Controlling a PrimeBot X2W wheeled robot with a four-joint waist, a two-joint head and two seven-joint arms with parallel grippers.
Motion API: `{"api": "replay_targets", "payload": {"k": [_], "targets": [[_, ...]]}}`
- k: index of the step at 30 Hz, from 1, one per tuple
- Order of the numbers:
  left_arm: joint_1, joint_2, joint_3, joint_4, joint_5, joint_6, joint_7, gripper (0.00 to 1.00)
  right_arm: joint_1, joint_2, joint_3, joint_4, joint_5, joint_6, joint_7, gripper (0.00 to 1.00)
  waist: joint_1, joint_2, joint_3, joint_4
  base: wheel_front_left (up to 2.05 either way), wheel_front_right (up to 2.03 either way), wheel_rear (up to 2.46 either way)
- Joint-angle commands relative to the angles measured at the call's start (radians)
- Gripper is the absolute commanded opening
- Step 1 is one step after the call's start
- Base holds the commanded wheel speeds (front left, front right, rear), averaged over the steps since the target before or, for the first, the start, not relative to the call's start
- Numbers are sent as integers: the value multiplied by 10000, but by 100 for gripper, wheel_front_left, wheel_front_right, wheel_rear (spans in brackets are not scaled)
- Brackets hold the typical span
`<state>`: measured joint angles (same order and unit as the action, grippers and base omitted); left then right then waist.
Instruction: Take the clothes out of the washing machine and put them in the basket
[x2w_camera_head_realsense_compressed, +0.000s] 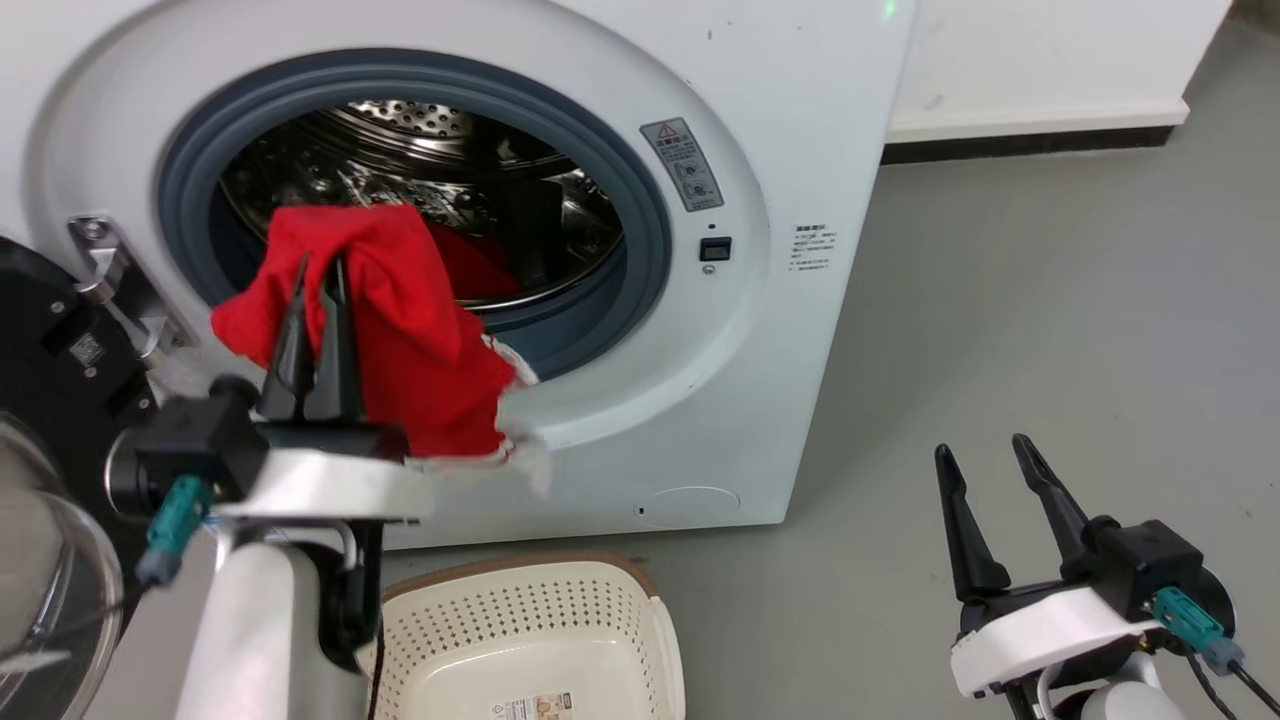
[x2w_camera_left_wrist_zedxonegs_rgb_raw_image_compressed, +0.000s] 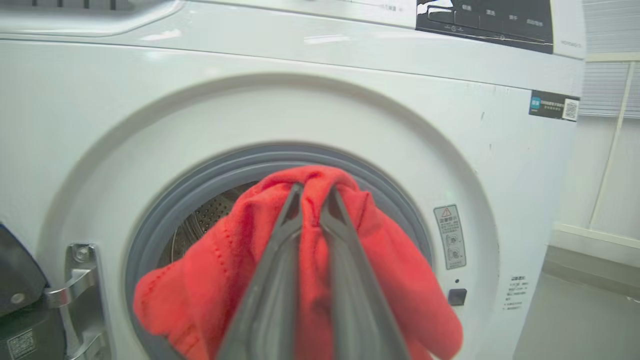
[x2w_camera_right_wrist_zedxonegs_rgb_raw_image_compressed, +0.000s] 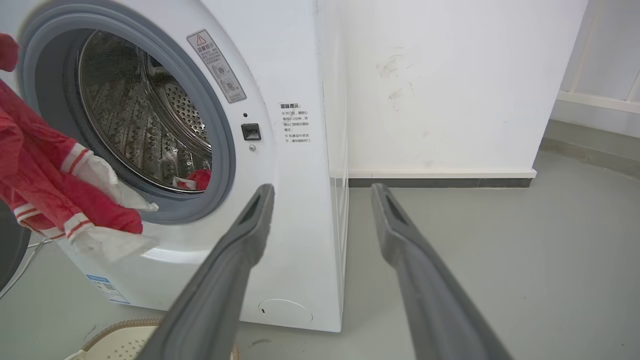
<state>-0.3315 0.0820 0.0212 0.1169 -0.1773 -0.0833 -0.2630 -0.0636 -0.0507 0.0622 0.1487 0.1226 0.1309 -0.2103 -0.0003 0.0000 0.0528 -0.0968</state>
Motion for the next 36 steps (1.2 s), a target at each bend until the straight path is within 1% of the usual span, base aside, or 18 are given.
{"api": "replay_targets", "payload": {"k": [1, 4, 6, 10, 13, 16, 19, 26, 36], "targets": [[304, -53, -80, -229, 49, 55, -25, 0, 114, 10, -36, -63, -80, -3, 12, 100, 3, 0, -66, 116, 0, 0, 0], [1069, -150, -370, -1087, 22, 175, -25, 0, 198, 10, -83, -221, -110, -3, 80, 100, 3, 0, -42, 259, 0, 0, 0], [1629, -195, -499, -1425, -130, 310, -23, 0, 209, 10, -79, -293, -88, -3, 128, 100, 3, 0, 31, 335, 0, 0, 0], [2589, -266, -713, -1295, -455, 598, -24, 0, 192, 11, -72, -363, -47, -3, 169, 100, 3, 0, 197, 489, 0, 0, 0], [3094, -290, -966, -679, -623, 721, -24, 0, 185, 10, -104, -379, -92, -3, 194, 100, 3, 0, 326, 632, 0, 0, 0], [3306, -295, -1144, 105, -796, 754, -26, 0, 65, 11, -63, -382, -114, -3, 206, 100, 3, 0, 468, 709, 0, 0, 0], [3240, -308, -1272, 1005, -962, 687, -26, 0, -89, 11, -11, -411, -111, -3, 211, 100, 3, 0, 693, 762, 0, 0, 0], [2560, -316, -1235, 2885, -1072, 589, -25, 0, -417, 10, 147, -461, -132, -3, 215, 100, 3, 0, 1476, 677, 0, 0, 0], [626, -315, -995, 5512, -1080, 330, -27, 0, -1218, 11, 369, -625, -177, -3, 142, 100, 3, 0, 3388, 390, 0, 0, 0]]}}
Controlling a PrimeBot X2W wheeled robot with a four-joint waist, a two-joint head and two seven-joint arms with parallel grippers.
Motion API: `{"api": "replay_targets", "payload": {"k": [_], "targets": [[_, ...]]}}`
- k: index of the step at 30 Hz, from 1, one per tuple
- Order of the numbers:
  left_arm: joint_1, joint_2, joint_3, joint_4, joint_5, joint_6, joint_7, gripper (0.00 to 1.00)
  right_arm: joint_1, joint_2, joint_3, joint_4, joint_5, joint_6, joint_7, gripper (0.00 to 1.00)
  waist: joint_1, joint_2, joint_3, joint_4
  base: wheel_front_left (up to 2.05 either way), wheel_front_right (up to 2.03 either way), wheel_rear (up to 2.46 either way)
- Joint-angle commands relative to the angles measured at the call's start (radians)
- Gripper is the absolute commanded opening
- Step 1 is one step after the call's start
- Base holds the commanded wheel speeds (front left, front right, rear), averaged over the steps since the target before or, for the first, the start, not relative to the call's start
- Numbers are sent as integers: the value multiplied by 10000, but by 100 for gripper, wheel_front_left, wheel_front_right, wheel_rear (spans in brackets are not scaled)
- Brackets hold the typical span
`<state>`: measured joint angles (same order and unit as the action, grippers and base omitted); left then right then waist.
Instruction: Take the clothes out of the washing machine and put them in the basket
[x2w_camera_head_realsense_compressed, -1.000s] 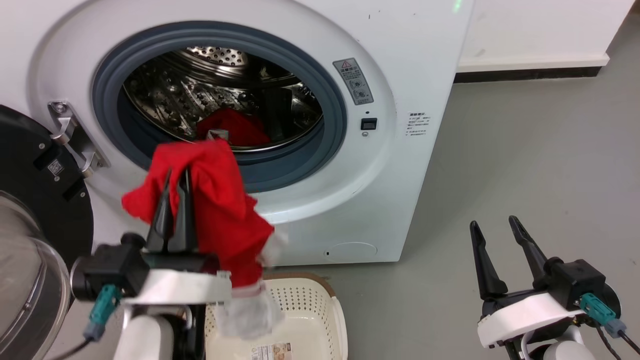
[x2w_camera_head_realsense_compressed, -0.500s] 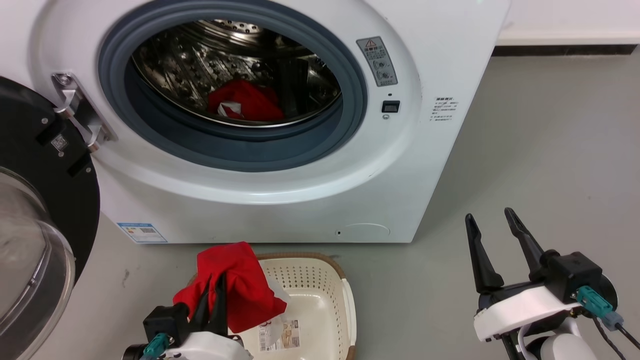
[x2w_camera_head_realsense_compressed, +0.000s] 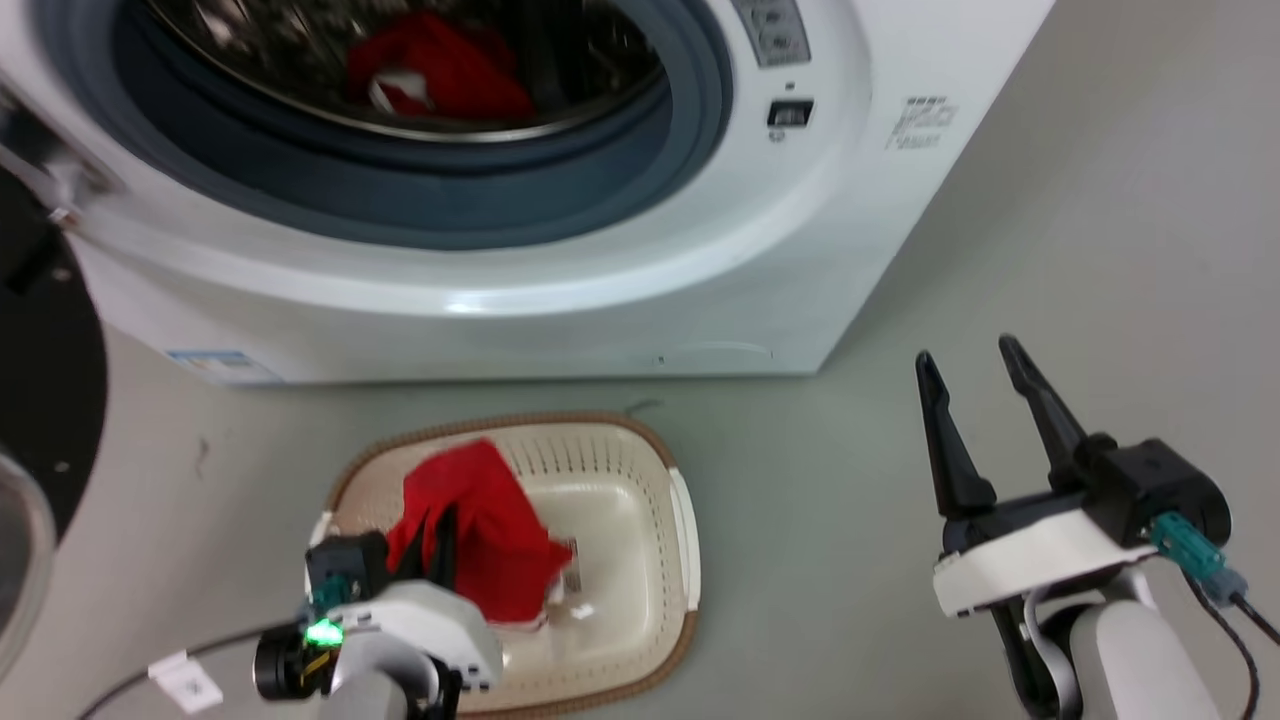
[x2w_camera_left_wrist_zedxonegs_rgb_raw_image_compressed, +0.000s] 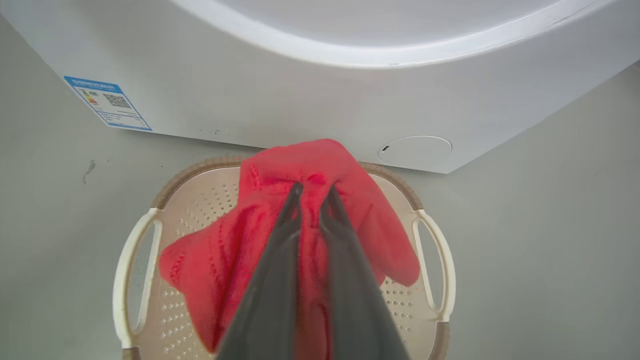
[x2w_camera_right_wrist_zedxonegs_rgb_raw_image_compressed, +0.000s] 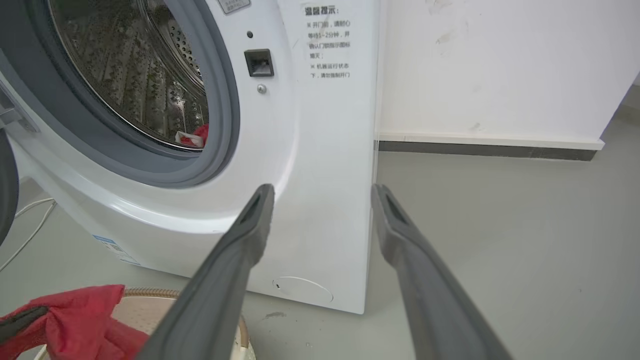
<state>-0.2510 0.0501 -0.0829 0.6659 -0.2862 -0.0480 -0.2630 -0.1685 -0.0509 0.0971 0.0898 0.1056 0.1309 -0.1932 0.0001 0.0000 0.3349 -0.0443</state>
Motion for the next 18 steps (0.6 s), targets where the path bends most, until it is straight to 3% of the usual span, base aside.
{"api": "replay_targets", "payload": {"k": [1, 18], "targets": [[-398, 5, 78, 275, 43, -30, -25, 0, -269, 13, 66, -41, -14, -3, -41, 100, -1, 0, 777, -173, 0, 0, 0], [-3068, 433, 750, 3449, 382, -7, -26, 0, -1656, 13, 652, 192, 50, -5, -438, 100, -1, 0, 3504, -831, 0, 0, 0]]}}
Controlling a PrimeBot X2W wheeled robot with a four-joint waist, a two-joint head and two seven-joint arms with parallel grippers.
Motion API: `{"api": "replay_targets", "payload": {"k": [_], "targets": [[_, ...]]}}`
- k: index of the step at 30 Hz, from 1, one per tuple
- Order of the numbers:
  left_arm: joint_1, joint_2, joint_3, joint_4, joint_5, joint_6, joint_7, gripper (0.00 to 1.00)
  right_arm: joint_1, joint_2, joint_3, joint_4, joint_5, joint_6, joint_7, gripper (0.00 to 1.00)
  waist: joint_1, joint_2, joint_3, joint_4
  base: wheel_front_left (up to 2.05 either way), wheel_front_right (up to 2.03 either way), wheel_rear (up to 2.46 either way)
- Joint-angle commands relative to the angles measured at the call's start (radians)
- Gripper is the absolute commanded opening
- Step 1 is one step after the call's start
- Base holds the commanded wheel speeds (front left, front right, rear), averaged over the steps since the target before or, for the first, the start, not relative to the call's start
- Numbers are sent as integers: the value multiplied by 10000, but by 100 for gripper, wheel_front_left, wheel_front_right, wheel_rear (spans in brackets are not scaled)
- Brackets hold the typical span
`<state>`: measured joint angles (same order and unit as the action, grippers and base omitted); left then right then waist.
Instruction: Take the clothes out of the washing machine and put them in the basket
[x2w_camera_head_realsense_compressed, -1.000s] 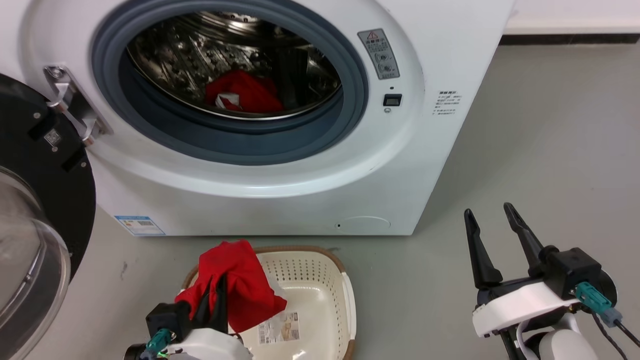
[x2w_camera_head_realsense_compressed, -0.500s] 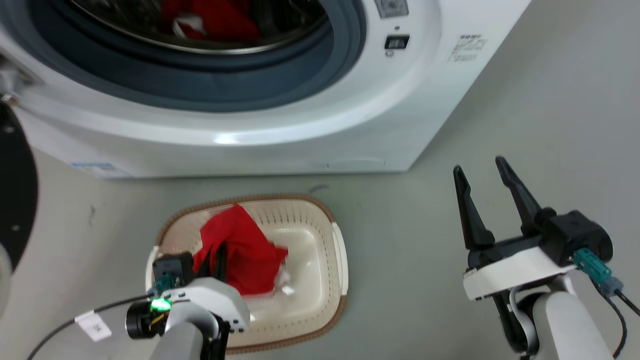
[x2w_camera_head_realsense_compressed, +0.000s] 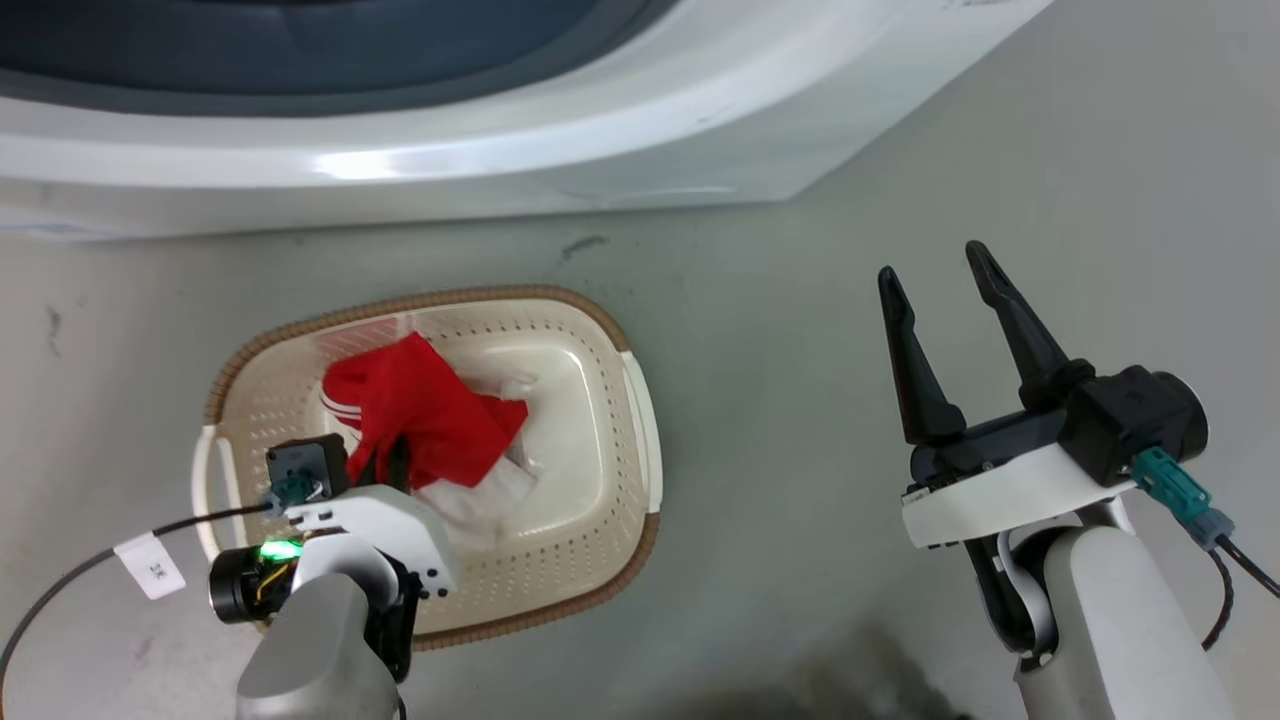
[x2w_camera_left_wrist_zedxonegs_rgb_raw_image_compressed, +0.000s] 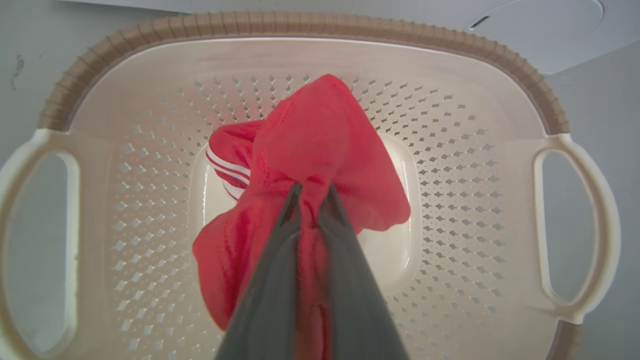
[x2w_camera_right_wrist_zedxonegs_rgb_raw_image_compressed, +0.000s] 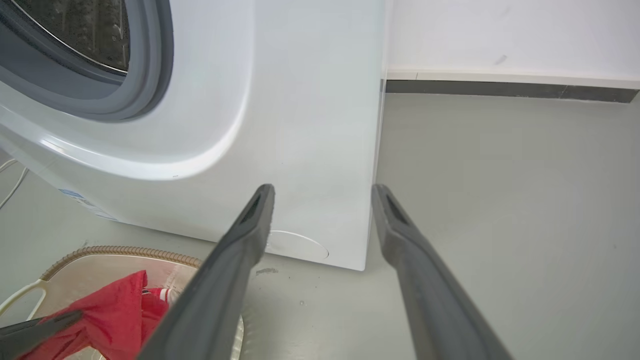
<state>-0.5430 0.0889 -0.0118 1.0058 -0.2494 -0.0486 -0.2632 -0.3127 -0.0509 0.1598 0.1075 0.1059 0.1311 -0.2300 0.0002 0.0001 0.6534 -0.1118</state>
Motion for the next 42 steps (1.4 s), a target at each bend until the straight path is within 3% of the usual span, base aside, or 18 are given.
{"api": "replay_targets", "payload": {"k": [1, 9, 10, 11, 12, 13, 25, 32, 42], "targets": [[-214, 53, 64, 179, 24, 18, -24, 0, -264, 13, 42, 35, 47, -7, -84, 100, -2, -1, 408, -174, 0, 0, 0], [-704, 77, 266, 855, -6, 40, -24, 0, -541, 13, 224, 315, 132, -7, -213, 100, -2, -1, 675, -241, 0, 0, 0], [-747, 87, 294, 774, 3, 9, -24, 4, -565, 13, 247, 368, 149, -5, -230, 100, -2, -1, 623, -238, 0, 0, 0], [-734, 87, 294, 709, 60, 0, -24, 22, -579, 13, 253, 428, 157, -7, -248, 100, -2, -1, 535, -230, 0, 0, 0], [-688, 82, 309, 652, 89, 11, -24, 54, -574, 12, 250, 482, 166, -7, -253, 100, -2, -1, 431, -220, 0, 0, 0], [-615, 73, 324, 557, 116, 11, -24, 100, -546, 12, 237, 549, 163, -5, -269, 100, -2, -1, 285, -202, 0, 0, 0], [664, -259, 701, -562, 207, -20, -22, 100, 209, 10, -121, 1006, -8, -7, -325, 100, -2, -1, -2188, 215, 0, 0, 0], [1758, -377, 795, -2151, 376, 52, -22, 100, 949, 10, -561, 928, -96, -7, -171, 100, -2, -1, -3543, 505, 0, 0, 0], [2690, -385, -106, -4928, 507, 502, -24, 100, 1678, 12, -858, 384, -158, -7, 178, 100, -2, -1, -4514, 754, 0, 0, 0]]}}
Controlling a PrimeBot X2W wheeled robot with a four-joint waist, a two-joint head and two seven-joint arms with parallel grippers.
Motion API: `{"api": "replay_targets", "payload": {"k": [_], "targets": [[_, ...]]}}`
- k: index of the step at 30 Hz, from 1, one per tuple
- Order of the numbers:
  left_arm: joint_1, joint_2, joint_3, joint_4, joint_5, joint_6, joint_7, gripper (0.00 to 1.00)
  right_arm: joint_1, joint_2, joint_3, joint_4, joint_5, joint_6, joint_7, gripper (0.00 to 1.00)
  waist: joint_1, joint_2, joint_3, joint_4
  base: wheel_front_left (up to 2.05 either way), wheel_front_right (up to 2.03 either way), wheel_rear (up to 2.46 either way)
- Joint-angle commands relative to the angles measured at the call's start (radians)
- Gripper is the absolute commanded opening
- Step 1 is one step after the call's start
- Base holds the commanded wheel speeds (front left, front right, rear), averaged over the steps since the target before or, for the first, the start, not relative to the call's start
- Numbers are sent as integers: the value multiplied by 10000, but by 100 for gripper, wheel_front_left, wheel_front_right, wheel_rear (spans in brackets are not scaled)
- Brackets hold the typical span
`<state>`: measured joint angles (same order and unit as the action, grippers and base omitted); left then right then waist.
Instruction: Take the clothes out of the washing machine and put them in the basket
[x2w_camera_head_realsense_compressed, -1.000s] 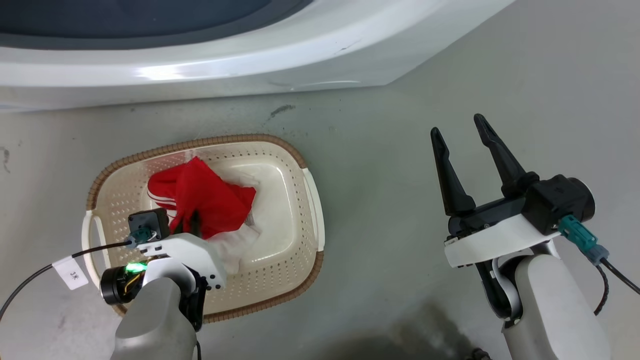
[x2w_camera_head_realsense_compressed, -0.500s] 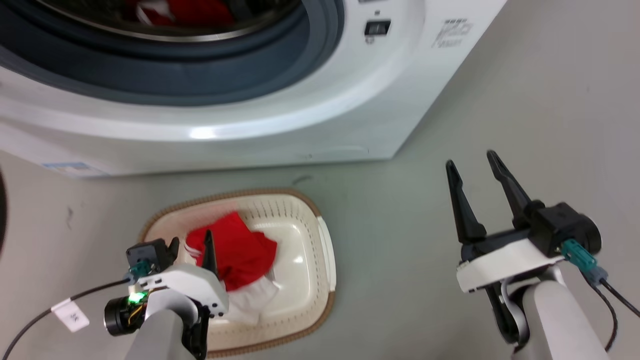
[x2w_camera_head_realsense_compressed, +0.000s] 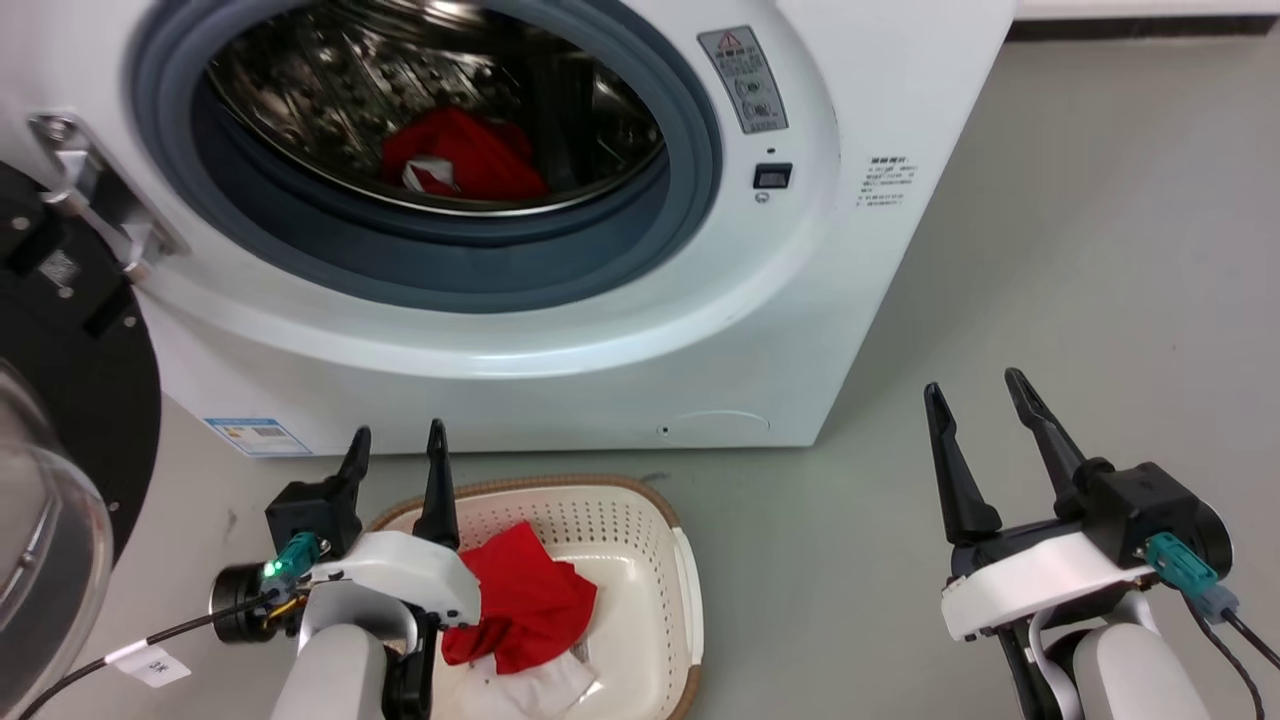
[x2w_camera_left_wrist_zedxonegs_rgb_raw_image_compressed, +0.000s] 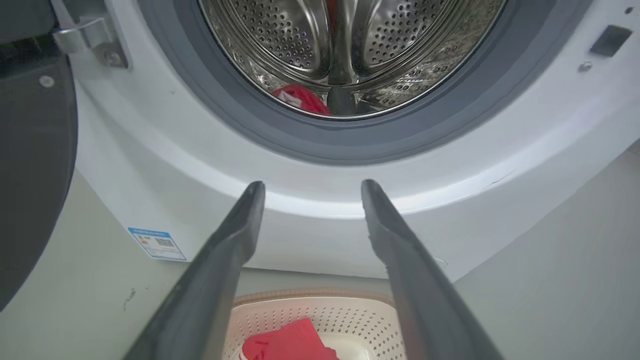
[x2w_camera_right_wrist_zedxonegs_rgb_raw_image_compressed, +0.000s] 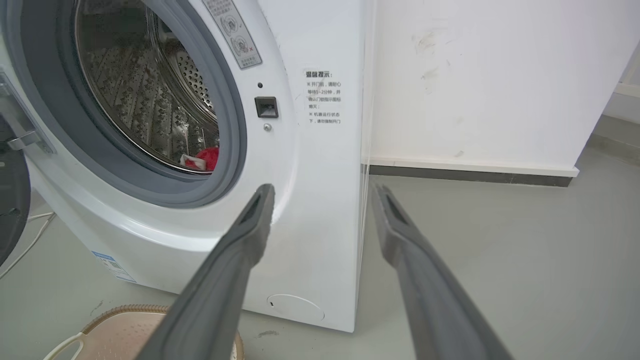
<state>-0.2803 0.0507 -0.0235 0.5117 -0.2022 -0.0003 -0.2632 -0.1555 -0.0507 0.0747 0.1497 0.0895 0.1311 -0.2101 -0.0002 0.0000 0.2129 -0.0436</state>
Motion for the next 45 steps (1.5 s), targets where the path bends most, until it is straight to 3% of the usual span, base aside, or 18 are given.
{"api": "replay_targets", "payload": {"k": [1, 8, 16, 30, 40, 45], "targets": [[136, -6, -63, -221, 119, 78, -22, 100, 168, 10, -18, -88, 9, -7, 24, 100, 2, 0, -190, 82, 0, 0, 0], [227, -6, -317, -1670, 761, 352, -24, 100, 420, 10, -44, -533, 26, -7, 215, 100, 2, 0, -451, 27, 0, 0, 0], [-776, 217, -261, -1802, 1282, 149, -22, 100, 397, 10, 77, -930, 98, -7, 325, 100, 2, 0, -202, -169, 0, 0, 0], [-4134, 1249, -178, 1009, 1618, -140, 3, 100, -263, 10, 482, -911, 501, -7, 41, 100, 2, 0, 1328, -968, 0, 0, 0], [-6777, 2139, -384, 2999, 1939, -175, 656, 100, -1033, 11, 917, -603, 988, -5, -365, 100, 2, 0, 2775, -1729, 0, 0, 0], [-8471, 3037, -430, 4068, 2072, -385, 1431, 100, -1611, 11, 1336, -371, 1471, -7, -539, 100, 2, 0, 3702, -2321, 0, 0, 0]]}}
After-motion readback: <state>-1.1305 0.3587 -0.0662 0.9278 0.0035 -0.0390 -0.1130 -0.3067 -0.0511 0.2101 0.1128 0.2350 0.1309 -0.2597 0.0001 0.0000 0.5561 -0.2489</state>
